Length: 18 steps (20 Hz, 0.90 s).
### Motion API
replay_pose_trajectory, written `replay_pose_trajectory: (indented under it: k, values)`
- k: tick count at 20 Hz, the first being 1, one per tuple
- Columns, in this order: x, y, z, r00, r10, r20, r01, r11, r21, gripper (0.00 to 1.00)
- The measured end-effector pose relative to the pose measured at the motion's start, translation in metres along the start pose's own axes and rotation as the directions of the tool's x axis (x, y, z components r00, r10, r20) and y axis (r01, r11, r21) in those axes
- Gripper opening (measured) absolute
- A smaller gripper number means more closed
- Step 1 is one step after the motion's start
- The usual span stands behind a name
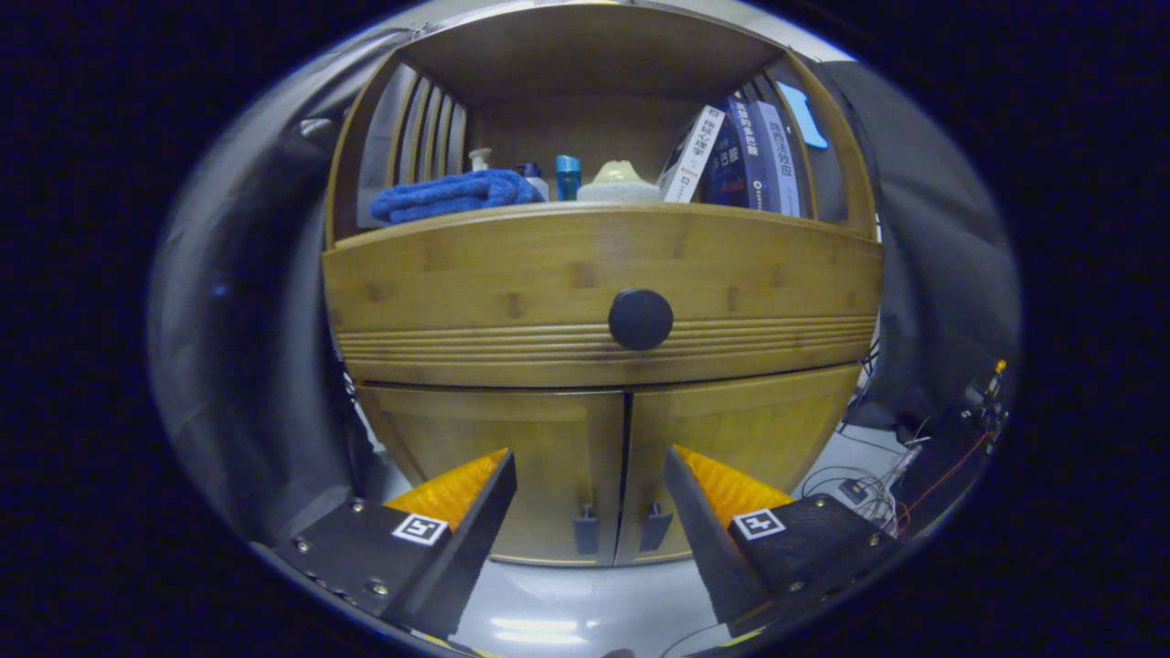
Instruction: Pull open the drawer, take out the items inside it, and place them on the countertop above the cabinet.
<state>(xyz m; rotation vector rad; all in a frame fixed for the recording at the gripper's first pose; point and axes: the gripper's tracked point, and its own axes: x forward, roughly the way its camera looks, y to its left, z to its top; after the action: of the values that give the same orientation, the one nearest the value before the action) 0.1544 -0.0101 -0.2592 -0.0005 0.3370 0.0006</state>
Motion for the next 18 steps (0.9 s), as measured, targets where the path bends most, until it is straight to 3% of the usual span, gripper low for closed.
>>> replay_pose_trajectory:
  k: [3,7,12,18]
  values:
    - [-0.049,0.002,0.030,0.999,0.018,0.027,-0.018,1.000,-0.019,0.98]
    - [-0.115,0.003,0.079,0.996,0.050,0.076,-0.054,0.998,0.044,0.97]
    - [-0.185,0.003,0.160,0.981,0.082,0.175,-0.095,0.993,0.067,0.97]
    - [-0.254,-0.012,0.227,0.954,0.062,0.294,-0.089,0.993,0.080,0.97]
